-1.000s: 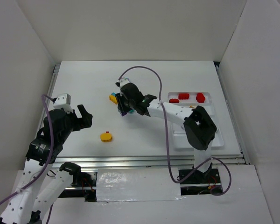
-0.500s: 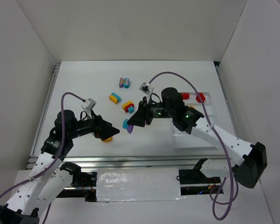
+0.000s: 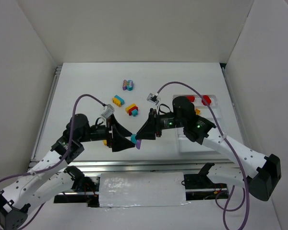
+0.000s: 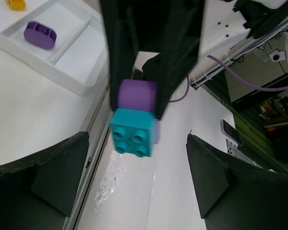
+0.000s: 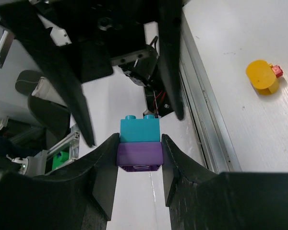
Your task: Sort the legos into containers by color
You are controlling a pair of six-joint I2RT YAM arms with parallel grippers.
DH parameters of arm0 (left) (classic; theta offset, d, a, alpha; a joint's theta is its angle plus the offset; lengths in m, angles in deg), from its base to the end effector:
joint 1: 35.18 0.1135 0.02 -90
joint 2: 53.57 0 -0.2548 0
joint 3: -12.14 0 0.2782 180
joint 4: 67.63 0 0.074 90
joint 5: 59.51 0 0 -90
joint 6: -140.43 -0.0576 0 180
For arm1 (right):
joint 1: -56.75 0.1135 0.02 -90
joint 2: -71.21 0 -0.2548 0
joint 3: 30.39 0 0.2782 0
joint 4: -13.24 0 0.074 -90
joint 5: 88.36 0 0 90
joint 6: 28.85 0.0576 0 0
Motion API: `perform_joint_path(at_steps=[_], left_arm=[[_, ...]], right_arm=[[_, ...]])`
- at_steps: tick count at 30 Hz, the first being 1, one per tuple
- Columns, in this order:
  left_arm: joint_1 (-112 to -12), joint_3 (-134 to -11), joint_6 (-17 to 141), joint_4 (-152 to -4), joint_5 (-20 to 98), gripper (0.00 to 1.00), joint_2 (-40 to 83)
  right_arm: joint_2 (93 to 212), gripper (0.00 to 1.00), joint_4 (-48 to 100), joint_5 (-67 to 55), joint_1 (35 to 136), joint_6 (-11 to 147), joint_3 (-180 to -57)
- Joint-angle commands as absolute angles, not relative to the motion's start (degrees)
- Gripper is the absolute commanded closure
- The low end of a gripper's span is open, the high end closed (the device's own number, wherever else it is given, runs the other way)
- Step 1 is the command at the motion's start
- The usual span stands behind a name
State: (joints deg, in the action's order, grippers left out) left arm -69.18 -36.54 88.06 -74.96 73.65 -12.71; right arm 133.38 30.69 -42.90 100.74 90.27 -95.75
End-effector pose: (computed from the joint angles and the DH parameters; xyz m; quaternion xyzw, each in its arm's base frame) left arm 0.1595 -0.1551 0.3190 0.2403 0.6627 -0.5964 0.3839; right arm 0.1808 0.2307 0.3260 -0.3252 0.6943 0.5787 0.2782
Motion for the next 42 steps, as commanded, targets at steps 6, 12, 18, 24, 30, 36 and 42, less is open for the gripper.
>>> perform_joint_path(at_steps=[6, 12, 18, 24, 30, 36, 42], left_arm=[[-74.4, -39.1, 86.5, -72.7, 68.5, 0.08, -8.7], [-75.8, -39.9, 88.2, -69.6, 69.9, 0.38, -7.2], [-76.0, -39.3, 88.0, -68.7, 70.8, 0.45, -8.9], [-76.0, -39.5, 87.6, -68.9, 71.8, 0.99, -9.4], [-76.0, -39.2, 87.1, -68.5, 72.7, 1.0, -11.1], [-76.0, -39.2, 87.3, -67.7, 73.5, 1.0, -12.3], [-76.1, -39.9, 86.2, -70.3, 71.6, 1.0, -12.3]], right_arm=[[129.7, 1.0, 26.0, -46.3, 101.0, 90.7, -95.2], [131.1, 1.0, 25.9, -46.0, 101.0, 90.7, -95.1], [132.3, 1.0, 25.9, -45.8, 101.0, 89.7, -95.1], [132.1, 0.89, 23.2, -47.9, 101.0, 89.8, -94.3], [129.7, 0.47, 19.1, -50.9, 101.0, 89.9, -91.3], [129.4, 0.77, 17.4, -51.8, 101.0, 90.5, -90.8], [127.2, 1.0, 18.0, -48.9, 101.0, 88.1, -89.8]])
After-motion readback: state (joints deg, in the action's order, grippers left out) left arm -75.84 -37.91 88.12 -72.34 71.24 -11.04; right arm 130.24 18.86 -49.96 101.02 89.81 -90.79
